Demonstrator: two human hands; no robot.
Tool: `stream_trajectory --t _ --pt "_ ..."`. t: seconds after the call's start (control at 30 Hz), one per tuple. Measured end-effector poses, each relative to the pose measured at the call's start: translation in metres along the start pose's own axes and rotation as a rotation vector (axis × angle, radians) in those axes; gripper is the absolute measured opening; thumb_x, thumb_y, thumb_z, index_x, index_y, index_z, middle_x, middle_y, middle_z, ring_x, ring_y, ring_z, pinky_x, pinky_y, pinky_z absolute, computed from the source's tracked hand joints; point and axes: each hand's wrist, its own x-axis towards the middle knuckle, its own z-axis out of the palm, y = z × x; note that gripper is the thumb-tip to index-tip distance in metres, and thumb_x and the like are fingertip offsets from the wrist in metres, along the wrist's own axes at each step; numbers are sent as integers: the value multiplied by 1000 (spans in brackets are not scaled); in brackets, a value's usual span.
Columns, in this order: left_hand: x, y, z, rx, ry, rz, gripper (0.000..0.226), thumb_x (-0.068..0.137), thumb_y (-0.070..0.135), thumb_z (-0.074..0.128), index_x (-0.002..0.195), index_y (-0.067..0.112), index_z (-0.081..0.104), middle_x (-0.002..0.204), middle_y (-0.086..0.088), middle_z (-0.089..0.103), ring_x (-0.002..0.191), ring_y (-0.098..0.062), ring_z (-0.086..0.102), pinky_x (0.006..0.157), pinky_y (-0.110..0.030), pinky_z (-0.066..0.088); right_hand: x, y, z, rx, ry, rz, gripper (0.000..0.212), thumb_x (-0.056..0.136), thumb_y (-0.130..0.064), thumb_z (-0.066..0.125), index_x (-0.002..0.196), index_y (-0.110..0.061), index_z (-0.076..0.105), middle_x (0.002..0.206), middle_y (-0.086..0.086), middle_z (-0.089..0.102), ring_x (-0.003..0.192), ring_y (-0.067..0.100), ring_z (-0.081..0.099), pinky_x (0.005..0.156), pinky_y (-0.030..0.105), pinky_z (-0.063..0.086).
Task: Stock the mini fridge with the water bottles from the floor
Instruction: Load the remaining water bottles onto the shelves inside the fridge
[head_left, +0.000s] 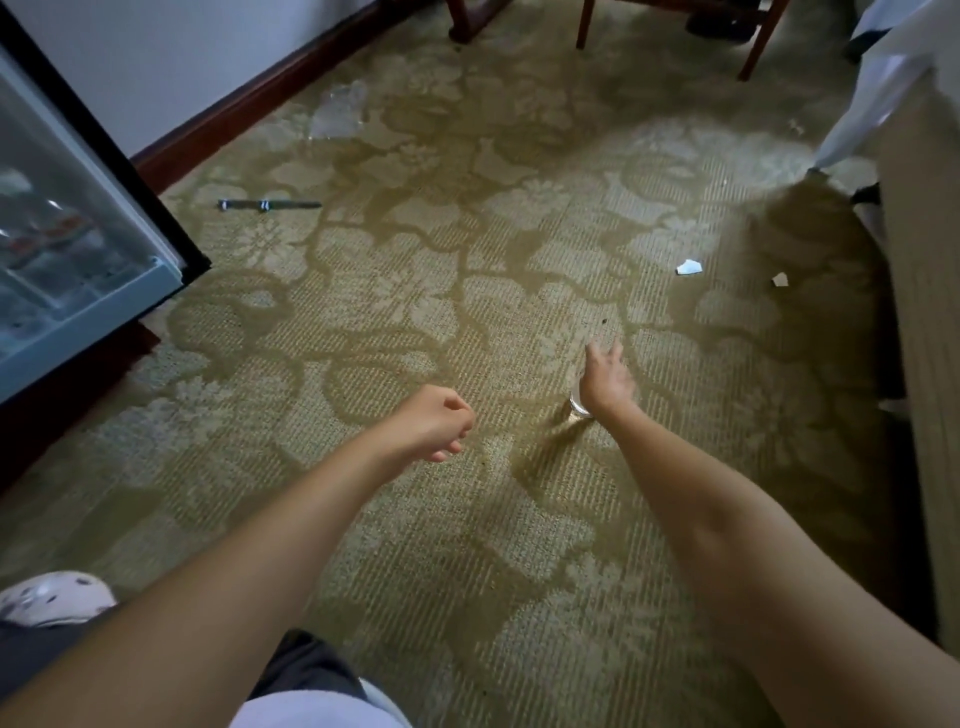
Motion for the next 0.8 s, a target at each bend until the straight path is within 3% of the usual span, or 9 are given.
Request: stream_trajectory --t 0.1,0.17,0.23,0.3,0.43,0.6,0.7,0.8 --pt "-1 -13 -9 -22 15 -14 17 94 8 43 86 16 55 93 -4 58 83 -16 55 68 -22 47 -13 -5 8 34 -52 -33 59 85 8 45 138 -13 30 153 24 11 123 39 44 103 51 40" --pt "-4 -23 -17 -31 29 -30 14 94 8 43 94 12 56 97 -6 59 86 -17 56 69 -22 47 -21 -12 7 61 -44 -63 41 88 2 47 126 -11 41 146 23 26 119 34 47 104 46 39" --pt "-6 -32 -26 -52 48 -41 15 94 9 42 99 11 57 97 -6 59 83 -16 55 66 -22 46 -28 -26 2 107 -7 -108 26 88 -5 52 114 -7 48 128 19 47 103 26 50 87 31 44" --pt "-8 -41 -37 -84 68 -50 15 93 9 43 99 11 57 95 -5 59 80 -15 56 64 -22 46 -38 -48 -4 182 6 -136 26 83 -13 62 106 -2 54 110 16 57 90 23 53 74 27 44" --pt "-14 -61 -62 -135 105 -63 12 91 8 47 98 11 57 88 -2 58 83 -17 57 65 -24 47 -71 -109 -9 306 -113 -276 30 74 -15 72 99 -2 62 90 9 59 88 28 64 73 42 58" --pt "-32 -106 -107 -263 198 -155 16 86 1 52 100 9 54 79 -5 52 68 -16 49 57 -23 40 -116 -205 -13 334 -220 -560 24 70 -15 73 91 -6 65 83 3 59 81 24 63 71 39 58" --pt "-44 -133 -144 -274 288 -188 46 84 3 59 128 7 46 101 -11 58 82 -20 53 61 -24 43 -139 -272 -17 336 -289 -728 23 68 -16 74 89 -8 66 84 4 62 80 25 65 69 39 58" --pt "-59 -156 -182 -272 380 -218 61 80 2 65 135 10 39 129 -13 51 112 -28 54 82 -31 46 -163 -335 -21 281 -326 -904 21 68 -18 73 86 -11 66 81 2 62 74 19 60 65 33 52"
